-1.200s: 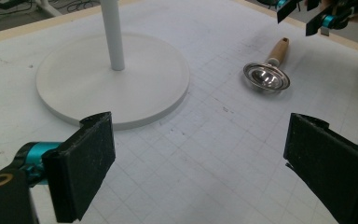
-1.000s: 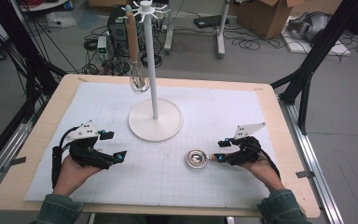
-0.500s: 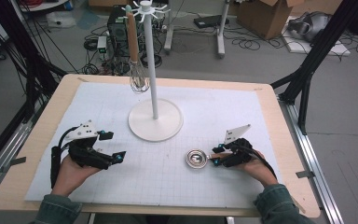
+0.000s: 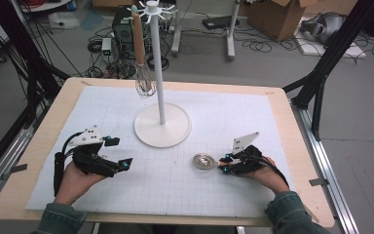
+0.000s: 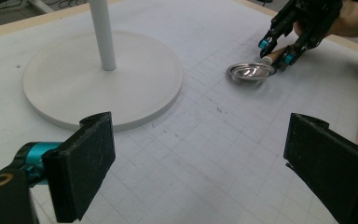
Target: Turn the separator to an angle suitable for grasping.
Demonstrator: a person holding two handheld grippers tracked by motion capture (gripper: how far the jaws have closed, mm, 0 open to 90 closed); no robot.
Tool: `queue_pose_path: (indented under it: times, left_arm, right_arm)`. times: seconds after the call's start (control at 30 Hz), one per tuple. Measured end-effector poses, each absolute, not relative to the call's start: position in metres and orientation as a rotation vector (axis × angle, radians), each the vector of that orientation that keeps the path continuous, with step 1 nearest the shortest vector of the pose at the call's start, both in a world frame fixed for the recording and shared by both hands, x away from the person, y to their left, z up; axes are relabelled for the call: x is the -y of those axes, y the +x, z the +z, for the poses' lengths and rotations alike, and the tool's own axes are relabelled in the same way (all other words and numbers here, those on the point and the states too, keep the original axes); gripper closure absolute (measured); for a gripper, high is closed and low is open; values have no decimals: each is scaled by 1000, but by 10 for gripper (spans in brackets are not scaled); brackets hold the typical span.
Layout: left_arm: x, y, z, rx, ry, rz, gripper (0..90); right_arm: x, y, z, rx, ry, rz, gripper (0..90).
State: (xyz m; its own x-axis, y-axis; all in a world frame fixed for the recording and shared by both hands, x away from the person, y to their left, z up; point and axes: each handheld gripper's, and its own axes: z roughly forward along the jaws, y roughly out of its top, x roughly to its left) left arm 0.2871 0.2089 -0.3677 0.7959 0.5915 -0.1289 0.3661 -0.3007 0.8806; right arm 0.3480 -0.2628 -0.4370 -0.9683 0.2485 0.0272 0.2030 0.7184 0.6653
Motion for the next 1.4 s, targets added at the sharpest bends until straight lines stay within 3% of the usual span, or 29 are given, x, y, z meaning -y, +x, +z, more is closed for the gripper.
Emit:
queue_pose_path:
  times: [0.57,1.4]
  left_arm:
    - [-217,285,-363,-724,1913,285,93]
    - [-231,280,-360,-718,1915,292,93]
  right_arm:
    - [254,350,-430,-2866,367,1179,701]
    - [141,358,-420,-2909,127,1265,700]
